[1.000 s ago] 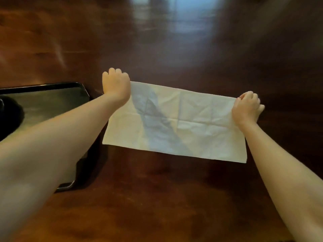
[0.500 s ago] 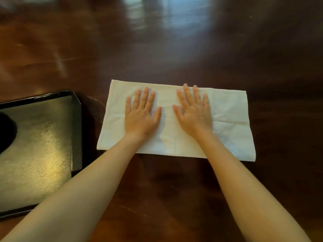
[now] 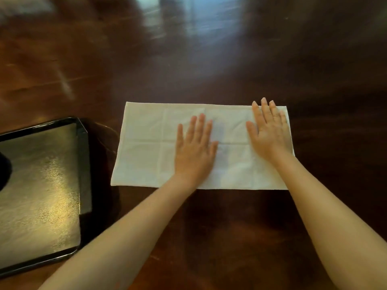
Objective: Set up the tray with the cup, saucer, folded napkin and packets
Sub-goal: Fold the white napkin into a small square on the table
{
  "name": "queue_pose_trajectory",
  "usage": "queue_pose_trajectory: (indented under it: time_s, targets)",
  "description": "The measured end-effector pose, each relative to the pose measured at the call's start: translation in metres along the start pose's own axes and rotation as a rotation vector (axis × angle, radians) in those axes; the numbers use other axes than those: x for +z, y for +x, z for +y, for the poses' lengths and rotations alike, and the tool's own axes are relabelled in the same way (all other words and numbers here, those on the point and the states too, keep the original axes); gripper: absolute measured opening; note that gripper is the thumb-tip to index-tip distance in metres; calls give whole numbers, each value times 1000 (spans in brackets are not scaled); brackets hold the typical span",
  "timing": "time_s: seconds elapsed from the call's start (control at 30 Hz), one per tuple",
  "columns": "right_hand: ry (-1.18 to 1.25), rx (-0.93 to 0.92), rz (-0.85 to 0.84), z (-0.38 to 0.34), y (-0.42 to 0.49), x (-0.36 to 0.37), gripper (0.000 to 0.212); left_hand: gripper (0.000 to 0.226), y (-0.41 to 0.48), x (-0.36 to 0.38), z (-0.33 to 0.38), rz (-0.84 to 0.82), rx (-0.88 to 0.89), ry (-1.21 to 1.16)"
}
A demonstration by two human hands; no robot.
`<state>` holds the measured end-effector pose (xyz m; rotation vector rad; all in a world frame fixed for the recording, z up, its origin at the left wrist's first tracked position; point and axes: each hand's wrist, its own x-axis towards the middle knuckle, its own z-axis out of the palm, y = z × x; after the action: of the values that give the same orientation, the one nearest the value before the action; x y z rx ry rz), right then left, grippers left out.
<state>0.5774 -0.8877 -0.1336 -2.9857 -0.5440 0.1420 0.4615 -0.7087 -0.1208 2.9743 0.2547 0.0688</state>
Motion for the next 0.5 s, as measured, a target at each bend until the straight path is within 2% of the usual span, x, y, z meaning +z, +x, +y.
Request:
queue_pose_trajectory:
  time_s: [0.07,0.13,0.3,0.37,0.43,0.5]
  targets:
    - [7,-3,-3,1,0,0,62,57,-8,8,51,-90,192,-31]
    - [3,-18,-5,1,0,1,61,61,-13,13,56,-206,189,-18]
    - [4,-16,-11,2,-1,-3,59,65,-22,3,-34,-87,34,-7]
    - [10,-7,-16,3,-1,-4,61,68,-26,-5,-74,-87,-8,10]
    - [12,-6,-18,3,-1,-3,60,71,-25,-18,-113,-138,-68,17]
    - [22,-18,-22,4,-1,1,60,70,-20,-33,-143,-266,-89,45]
